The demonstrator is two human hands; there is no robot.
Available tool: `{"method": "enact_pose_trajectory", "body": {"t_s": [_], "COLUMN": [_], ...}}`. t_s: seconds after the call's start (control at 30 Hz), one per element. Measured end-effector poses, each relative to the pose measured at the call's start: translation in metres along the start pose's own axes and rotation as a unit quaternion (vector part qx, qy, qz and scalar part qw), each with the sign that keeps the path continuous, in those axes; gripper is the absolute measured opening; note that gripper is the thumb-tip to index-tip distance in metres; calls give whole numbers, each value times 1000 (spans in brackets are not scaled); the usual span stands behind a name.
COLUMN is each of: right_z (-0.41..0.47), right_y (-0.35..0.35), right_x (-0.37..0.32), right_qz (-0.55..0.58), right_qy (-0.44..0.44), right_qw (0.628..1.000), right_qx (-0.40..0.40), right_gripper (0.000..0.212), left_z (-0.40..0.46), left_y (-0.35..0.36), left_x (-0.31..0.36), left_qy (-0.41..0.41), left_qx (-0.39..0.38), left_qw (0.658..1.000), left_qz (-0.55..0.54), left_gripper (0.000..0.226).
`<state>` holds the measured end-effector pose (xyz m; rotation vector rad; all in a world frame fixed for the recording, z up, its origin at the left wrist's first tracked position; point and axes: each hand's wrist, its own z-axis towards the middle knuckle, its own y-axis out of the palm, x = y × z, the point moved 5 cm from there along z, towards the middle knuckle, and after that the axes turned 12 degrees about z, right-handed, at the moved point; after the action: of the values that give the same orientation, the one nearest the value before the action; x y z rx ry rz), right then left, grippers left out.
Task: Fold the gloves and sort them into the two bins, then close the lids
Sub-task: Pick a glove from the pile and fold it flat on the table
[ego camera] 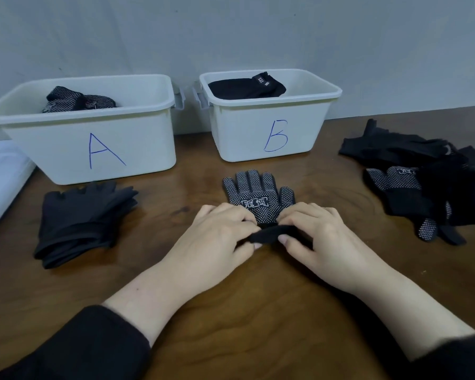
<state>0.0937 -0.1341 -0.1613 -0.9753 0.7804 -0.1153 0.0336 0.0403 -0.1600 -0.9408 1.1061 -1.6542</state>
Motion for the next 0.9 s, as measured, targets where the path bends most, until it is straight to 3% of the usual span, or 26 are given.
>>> {"method": "enact_pose_trajectory", "body": {"t_s": [0.1, 0.23, 0.33, 0.43, 0.53, 0.67, 0.83, 0.9], "right_z": [-1, 4, 7, 14, 20, 23, 27, 27], "right_y": [1, -2, -7, -6, -3, 1, 4, 7], "right_x": [-3, -3, -1, 8, 18, 19, 7, 8], "right_qz": [-2, 6, 78, 169, 183, 95, -85, -88], "right_qy": [7, -1, 42, 108, 143, 99, -72, -92], "right_qw": [999, 1000, 994, 976, 966, 983, 991, 991], "right_qx": [-32, 19, 61, 81, 116, 121, 74, 39], "right_gripper": [39, 11, 4, 9, 15, 34, 17, 25], "left_z": [-1, -4, 0, 7, 12, 17, 19, 16], "left_y": [-3, -9, -8, -5, 1, 0, -1, 4], "left_x": [-6, -11, -15, -23, -28, -28, -22, -20], "left_qy": [-17, -23, -88, -166, -194, -176, -43, -4], "left_qx": [7, 26, 37, 31, 19, 41, 51, 28], "left_qw": [1000, 999, 989, 967, 955, 974, 997, 998], "left_qz": [-20, -37, -112, -192, -225, -136, 40, 61], "left_gripper": [20, 15, 15, 34, 53, 48, 27, 35]}}
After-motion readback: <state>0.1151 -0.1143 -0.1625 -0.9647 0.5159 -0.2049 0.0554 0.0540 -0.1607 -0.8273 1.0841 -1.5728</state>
